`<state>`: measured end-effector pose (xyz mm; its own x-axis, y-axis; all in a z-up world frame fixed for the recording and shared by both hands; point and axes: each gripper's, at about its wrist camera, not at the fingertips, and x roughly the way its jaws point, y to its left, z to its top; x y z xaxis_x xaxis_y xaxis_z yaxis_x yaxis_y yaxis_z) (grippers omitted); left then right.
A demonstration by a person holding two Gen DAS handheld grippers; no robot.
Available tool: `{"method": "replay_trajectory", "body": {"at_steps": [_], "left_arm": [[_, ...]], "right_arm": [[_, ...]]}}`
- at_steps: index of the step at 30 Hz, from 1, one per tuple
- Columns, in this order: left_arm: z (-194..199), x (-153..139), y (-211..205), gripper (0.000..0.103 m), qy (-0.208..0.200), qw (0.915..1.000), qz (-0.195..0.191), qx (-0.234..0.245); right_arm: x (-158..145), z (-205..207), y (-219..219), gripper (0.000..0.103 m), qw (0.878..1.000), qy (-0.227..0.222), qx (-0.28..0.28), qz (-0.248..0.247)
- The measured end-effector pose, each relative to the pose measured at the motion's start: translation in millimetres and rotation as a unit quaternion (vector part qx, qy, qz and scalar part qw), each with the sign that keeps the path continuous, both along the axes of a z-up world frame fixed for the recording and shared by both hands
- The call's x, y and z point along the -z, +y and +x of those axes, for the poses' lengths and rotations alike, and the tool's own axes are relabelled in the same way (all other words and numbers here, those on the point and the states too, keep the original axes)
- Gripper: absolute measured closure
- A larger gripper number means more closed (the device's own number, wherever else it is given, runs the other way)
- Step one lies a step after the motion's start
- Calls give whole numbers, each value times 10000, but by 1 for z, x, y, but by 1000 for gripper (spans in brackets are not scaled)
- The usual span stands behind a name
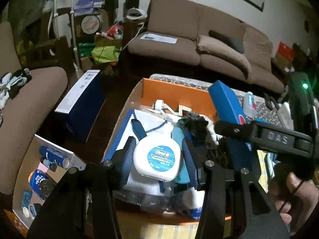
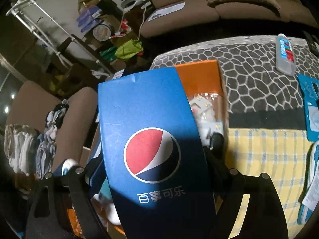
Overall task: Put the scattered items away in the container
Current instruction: 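Release the floss case from the left gripper while the right gripper drops the Pepsi box into the box, then move the right gripper to the navy blue sachet and grasp it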
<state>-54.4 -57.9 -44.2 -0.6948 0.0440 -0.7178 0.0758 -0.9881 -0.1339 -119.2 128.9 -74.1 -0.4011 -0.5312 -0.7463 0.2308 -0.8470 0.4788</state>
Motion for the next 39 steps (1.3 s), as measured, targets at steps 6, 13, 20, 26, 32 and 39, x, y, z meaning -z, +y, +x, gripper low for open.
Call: {"method": "replay_trajectory", "body": {"at_steps": [6,13,20,26,32,39], "left_arm": [[-4,-2,-7,59,-52,9998,190,-8],[-2,-8,-18,59,-43,9989,453,-99],[-10,0,-22,59,-262,9974,662,-82],[-25,13,-25,59,-721,9916,1065,150],[-18,-6,-30,15,-619,9896,1242,-387],[19,-36,0,2,-86,9915,1296,29]], "right_arm": [[8,-23,-15,14,9987,-443,225,87],[-28,-11,10,2,9991,-290,296,-35],[-52,52,106,2,9945,-9,1020,-229],[-39,85,163,2,9888,-188,1480,10],[-35,106,211,2,9851,-224,1671,-338],[-42,113,276,2,9727,5,2322,53]]}}
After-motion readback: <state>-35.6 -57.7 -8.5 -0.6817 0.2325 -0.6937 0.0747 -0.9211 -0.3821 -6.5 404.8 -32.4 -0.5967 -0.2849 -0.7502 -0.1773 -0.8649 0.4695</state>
